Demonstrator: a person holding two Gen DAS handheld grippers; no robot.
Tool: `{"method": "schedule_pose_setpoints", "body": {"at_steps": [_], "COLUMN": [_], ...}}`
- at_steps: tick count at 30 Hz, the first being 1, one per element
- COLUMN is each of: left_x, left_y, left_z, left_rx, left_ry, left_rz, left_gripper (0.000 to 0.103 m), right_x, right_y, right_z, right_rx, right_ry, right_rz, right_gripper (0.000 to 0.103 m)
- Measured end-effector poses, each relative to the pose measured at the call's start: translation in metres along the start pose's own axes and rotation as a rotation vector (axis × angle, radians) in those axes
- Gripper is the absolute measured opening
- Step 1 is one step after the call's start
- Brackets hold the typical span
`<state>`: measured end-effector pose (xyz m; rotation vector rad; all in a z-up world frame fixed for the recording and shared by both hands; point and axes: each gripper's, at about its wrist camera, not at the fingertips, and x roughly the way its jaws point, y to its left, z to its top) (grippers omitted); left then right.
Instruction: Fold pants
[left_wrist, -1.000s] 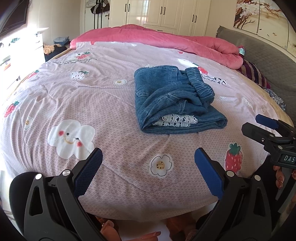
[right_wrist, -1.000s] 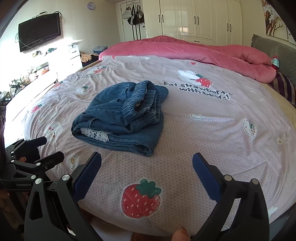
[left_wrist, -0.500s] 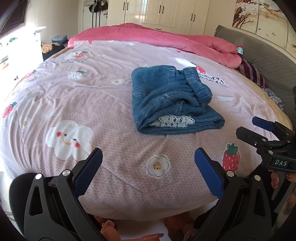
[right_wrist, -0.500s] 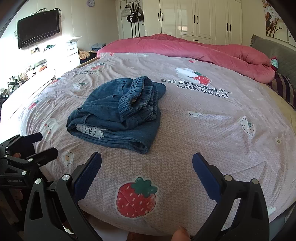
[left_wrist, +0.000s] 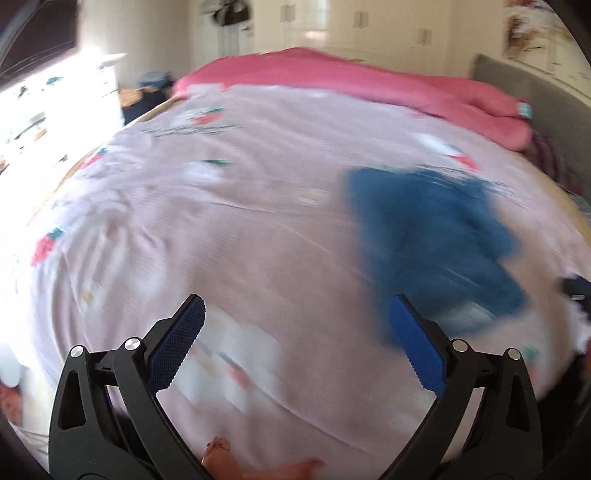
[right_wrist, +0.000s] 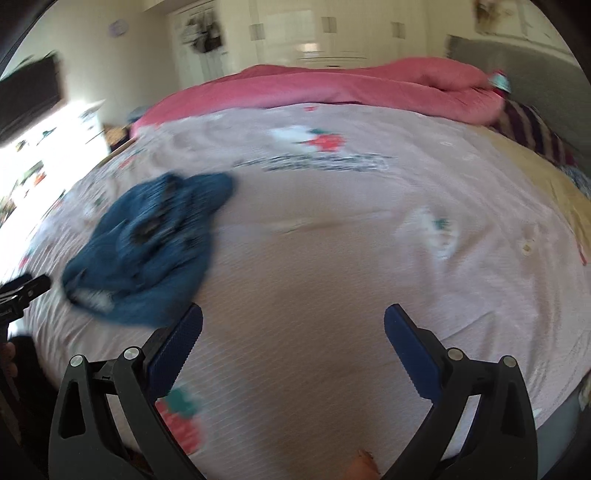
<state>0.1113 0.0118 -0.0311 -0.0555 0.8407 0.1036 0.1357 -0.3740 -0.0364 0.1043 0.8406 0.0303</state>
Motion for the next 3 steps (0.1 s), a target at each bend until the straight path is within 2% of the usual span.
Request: {"method": "schedule_pose_setpoints", "body": {"at_steps": [2,3], "left_x": [0.026,0.044], "left_y": [0.031,0.048], "left_z": [0.023,0.037], "left_rx": [-0.029,-0.034], "left_ry": [0.034,0.052], "left_rz": [0.070,0.097], "left_gripper": [0.094,0.094], "right_x": [0.015,0.027], "right_y": [-0.034,-0.055], "right_z": [0.020,0.034], "right_rx": [0.052,0.080], "right_ry": [0.002,0.010], "right_rz": [-0.070,-0.138], "right_gripper": [0.098,0.098]}}
